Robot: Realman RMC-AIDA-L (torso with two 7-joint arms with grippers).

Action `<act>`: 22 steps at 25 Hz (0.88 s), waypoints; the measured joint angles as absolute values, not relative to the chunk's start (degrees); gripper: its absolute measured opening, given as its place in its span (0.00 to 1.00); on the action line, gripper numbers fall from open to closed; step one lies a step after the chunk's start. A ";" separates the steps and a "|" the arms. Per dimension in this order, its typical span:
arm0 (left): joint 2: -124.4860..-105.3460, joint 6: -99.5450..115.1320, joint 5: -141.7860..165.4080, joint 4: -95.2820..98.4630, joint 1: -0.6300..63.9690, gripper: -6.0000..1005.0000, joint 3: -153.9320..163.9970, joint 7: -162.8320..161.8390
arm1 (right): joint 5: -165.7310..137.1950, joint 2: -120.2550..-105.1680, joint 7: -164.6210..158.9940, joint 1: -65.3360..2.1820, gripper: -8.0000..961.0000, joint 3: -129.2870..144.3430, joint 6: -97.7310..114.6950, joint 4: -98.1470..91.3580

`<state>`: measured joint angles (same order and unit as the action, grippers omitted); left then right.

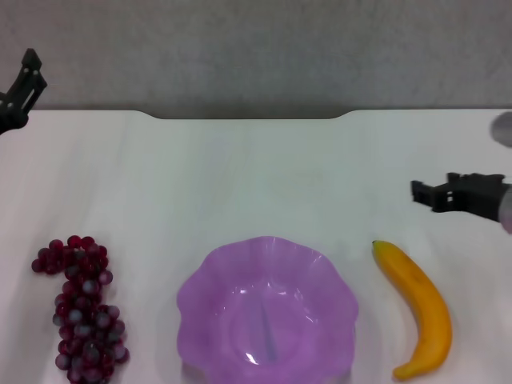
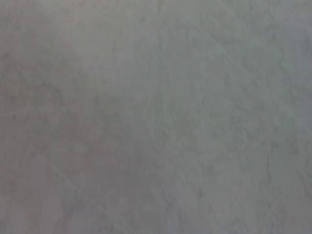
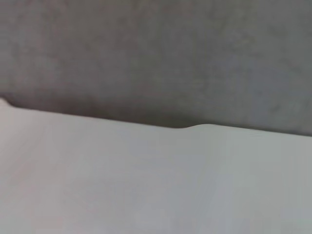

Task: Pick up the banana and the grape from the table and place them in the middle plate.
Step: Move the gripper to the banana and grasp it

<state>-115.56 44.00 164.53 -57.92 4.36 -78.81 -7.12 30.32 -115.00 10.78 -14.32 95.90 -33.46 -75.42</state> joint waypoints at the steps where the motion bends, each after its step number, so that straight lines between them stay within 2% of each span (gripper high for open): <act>1: -115.57 44.02 164.53 -57.92 4.34 0.87 -78.85 -7.12 | 30.35 -115.01 10.45 -14.70 0.64 96.51 -33.83 -75.31; 22: -115.57 44.03 164.53 -57.92 4.22 0.87 -79.02 -6.41 | 30.26 -114.91 7.27 -19.90 0.64 98.44 -38.35 -67.56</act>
